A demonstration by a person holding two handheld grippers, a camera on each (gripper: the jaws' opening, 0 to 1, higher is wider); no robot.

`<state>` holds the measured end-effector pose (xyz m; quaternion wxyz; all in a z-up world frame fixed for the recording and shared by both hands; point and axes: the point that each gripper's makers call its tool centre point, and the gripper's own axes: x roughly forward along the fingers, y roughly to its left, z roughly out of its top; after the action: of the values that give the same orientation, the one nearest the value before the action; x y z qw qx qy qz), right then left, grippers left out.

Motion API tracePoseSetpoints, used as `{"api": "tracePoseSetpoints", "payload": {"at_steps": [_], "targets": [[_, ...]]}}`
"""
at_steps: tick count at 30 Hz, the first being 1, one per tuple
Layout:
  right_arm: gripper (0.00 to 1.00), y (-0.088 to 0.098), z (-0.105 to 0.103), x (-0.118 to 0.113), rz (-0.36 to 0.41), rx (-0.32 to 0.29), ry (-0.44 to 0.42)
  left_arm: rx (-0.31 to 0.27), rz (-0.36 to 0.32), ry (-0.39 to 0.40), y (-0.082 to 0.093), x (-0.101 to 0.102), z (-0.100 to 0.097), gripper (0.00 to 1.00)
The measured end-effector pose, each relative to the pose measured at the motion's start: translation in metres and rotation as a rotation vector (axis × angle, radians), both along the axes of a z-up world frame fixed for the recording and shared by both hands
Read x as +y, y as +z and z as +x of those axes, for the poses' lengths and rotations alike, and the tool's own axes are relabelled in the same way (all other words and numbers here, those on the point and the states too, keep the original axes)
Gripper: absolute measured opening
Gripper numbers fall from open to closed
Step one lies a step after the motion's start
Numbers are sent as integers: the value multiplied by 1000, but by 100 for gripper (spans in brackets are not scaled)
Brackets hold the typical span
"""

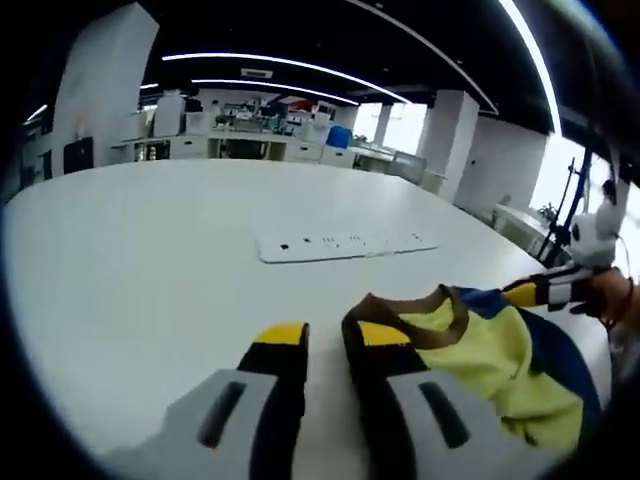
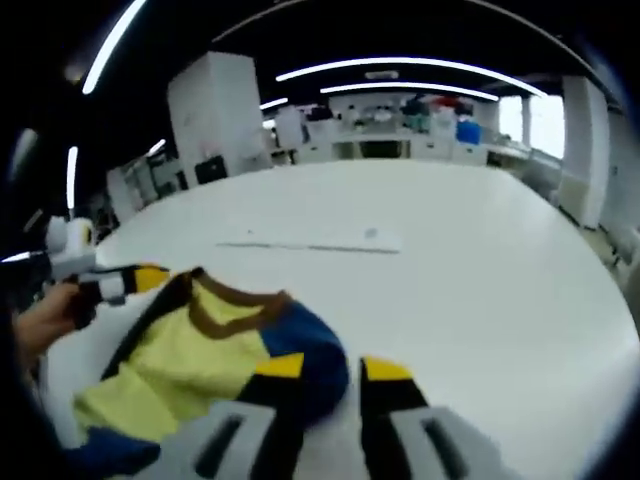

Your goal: Fold the garment on the visible template until the final outline fits inside the template.

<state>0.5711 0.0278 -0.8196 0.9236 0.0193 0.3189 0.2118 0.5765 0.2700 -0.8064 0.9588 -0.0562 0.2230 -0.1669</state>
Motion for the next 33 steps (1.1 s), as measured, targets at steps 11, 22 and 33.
{"api": "tracePoseSetpoints", "payload": {"at_steps": [11,22,33], "targets": [[75,33,-43,22,64,32,71,-25,59,-90,23,-10,-37,56],[96,51,-110,41,77,80,127,-59,81,-132,40,-9,-85,69],[88,47,-178,73,138,126,158,-40,130,-205,36,-11,-145,62]]}}
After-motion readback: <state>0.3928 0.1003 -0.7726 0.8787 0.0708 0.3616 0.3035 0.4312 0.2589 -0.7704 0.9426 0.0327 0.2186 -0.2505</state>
